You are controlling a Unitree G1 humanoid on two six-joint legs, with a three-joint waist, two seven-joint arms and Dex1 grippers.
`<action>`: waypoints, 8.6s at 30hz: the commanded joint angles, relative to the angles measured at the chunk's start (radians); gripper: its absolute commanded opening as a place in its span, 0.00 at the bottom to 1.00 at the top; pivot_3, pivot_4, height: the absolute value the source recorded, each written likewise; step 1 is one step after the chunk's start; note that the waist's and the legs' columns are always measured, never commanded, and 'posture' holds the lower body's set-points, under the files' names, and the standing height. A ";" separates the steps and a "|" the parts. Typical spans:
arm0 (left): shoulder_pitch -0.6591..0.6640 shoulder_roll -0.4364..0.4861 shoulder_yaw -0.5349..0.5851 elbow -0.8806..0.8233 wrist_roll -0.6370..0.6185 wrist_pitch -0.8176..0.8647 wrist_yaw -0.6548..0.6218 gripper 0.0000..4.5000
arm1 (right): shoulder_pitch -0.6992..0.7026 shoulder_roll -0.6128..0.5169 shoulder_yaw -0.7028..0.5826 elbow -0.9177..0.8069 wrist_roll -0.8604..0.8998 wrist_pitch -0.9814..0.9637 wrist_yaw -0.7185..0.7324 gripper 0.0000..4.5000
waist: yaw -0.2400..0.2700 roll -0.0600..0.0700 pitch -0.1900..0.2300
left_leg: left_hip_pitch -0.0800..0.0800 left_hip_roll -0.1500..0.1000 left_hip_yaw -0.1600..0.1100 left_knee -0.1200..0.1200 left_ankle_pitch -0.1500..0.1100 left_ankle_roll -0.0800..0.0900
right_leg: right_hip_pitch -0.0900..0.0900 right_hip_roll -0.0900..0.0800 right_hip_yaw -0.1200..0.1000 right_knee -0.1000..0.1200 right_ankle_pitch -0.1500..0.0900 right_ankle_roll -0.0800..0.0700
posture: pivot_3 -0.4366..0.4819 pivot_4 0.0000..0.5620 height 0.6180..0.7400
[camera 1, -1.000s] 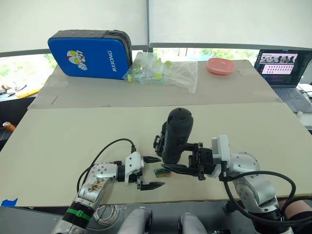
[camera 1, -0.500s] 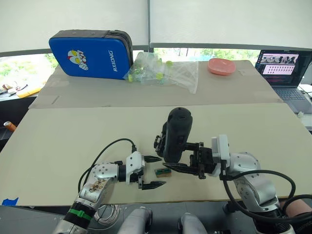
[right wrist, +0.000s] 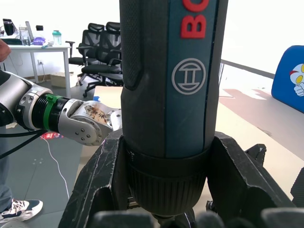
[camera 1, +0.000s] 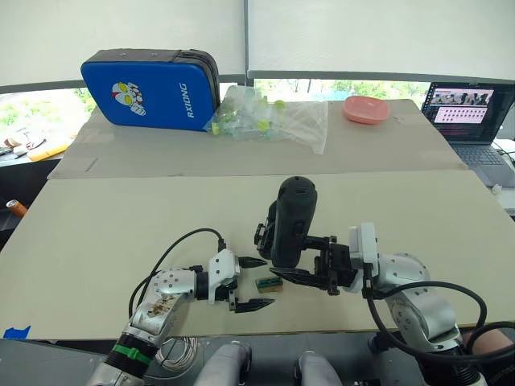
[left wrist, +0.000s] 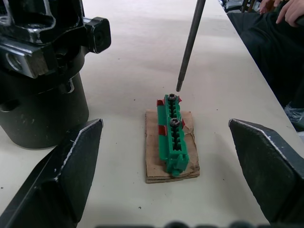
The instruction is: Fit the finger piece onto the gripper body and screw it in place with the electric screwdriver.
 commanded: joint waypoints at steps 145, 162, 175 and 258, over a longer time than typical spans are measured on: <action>0.014 0.010 -0.034 0.011 0.016 0.038 -0.012 1.00 | -0.019 0.001 0.003 -0.009 0.040 -0.033 0.018 0.42 | 0.001 0.000 0.000 | 0.000 0.000 0.000 -0.004 0.000 0.000 | 0.001 -0.001 0.000 -0.005 0.000 0.000 | 0.48 0.27 1.00; 0.018 0.009 -0.037 0.008 0.016 0.041 -0.009 1.00 | -0.009 -0.012 0.007 -0.017 0.062 -0.028 0.018 0.42 | 0.002 0.000 0.000 | 0.000 0.000 0.000 -0.004 0.000 0.000 | 0.001 -0.001 0.000 -0.006 0.000 0.000 | 0.48 0.27 1.00; 0.017 0.007 -0.037 0.010 0.015 0.042 -0.008 1.00 | -0.013 -0.015 0.002 -0.019 0.078 -0.025 0.021 0.42 | 0.003 0.000 0.000 | 0.000 0.000 0.000 -0.004 0.000 0.000 | 0.001 -0.001 0.000 -0.006 0.000 0.000 | 0.48 0.27 1.00; 0.020 0.006 -0.038 0.014 0.015 0.039 -0.005 1.00 | -0.026 -0.014 0.033 0.028 0.043 -0.024 0.047 0.42 | 0.005 0.000 0.000 | 0.000 0.000 0.000 -0.004 0.000 0.000 | 0.001 -0.001 0.000 -0.006 0.000 0.000 | 0.48 0.27 1.00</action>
